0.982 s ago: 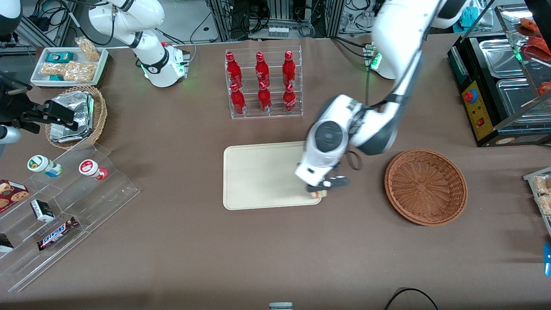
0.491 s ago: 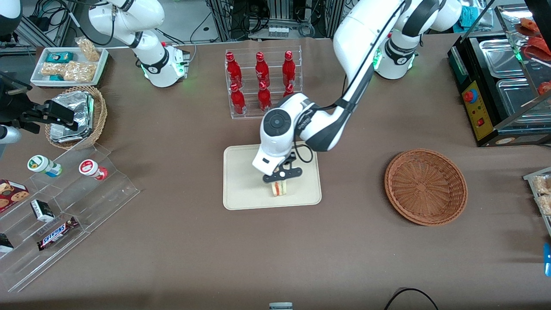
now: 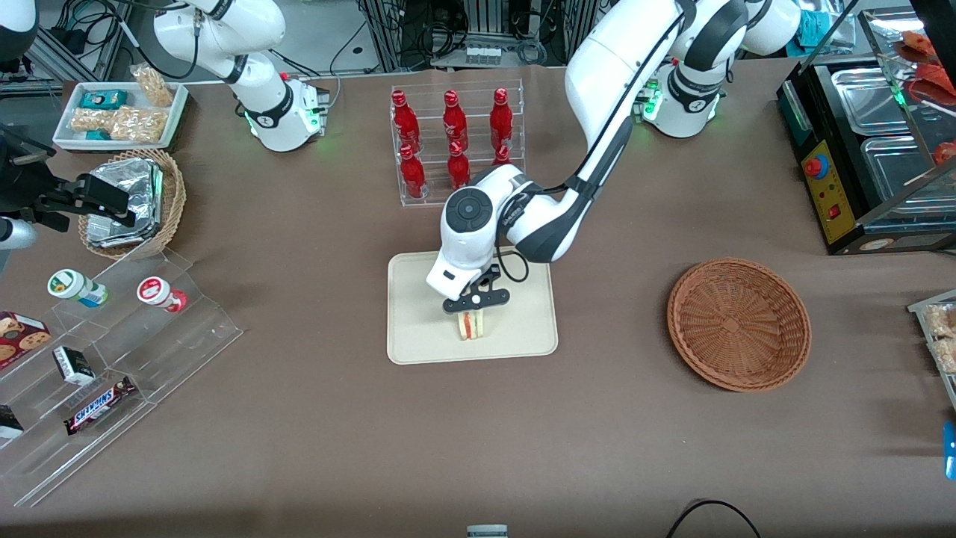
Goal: Place sandwich from basket to tray
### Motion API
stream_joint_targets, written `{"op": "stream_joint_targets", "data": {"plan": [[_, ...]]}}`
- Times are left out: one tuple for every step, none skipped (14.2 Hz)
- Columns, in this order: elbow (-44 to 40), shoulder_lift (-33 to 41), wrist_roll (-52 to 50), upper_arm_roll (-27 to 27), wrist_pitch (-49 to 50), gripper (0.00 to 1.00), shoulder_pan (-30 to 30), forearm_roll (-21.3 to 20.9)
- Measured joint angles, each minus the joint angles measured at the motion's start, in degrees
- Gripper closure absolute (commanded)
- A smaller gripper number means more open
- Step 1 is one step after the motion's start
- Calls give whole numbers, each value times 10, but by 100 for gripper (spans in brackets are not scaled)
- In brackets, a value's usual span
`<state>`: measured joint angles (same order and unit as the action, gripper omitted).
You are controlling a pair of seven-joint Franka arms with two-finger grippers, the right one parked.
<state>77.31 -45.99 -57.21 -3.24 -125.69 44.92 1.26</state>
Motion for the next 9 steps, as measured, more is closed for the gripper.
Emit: {"op": "stream_joint_targets", "data": {"plan": [[0, -3, 0, 0, -5, 1, 2, 0], [0, -3, 0, 0, -6, 0, 3, 0], [-1, -3, -1, 0, -6, 0, 4, 0], [-2, -3, -1, 0, -6, 0, 7, 0], [-4, -2, -2, 0, -6, 0, 9, -1], [-7, 1, -2, 1, -5, 0, 11, -1], [-12, 8, -2, 3, 2, 0, 10, -1], [-16, 20, -2, 6, 19, 0, 10, -1], [-17, 36, -2, 8, 40, 0, 8, -1]]}}
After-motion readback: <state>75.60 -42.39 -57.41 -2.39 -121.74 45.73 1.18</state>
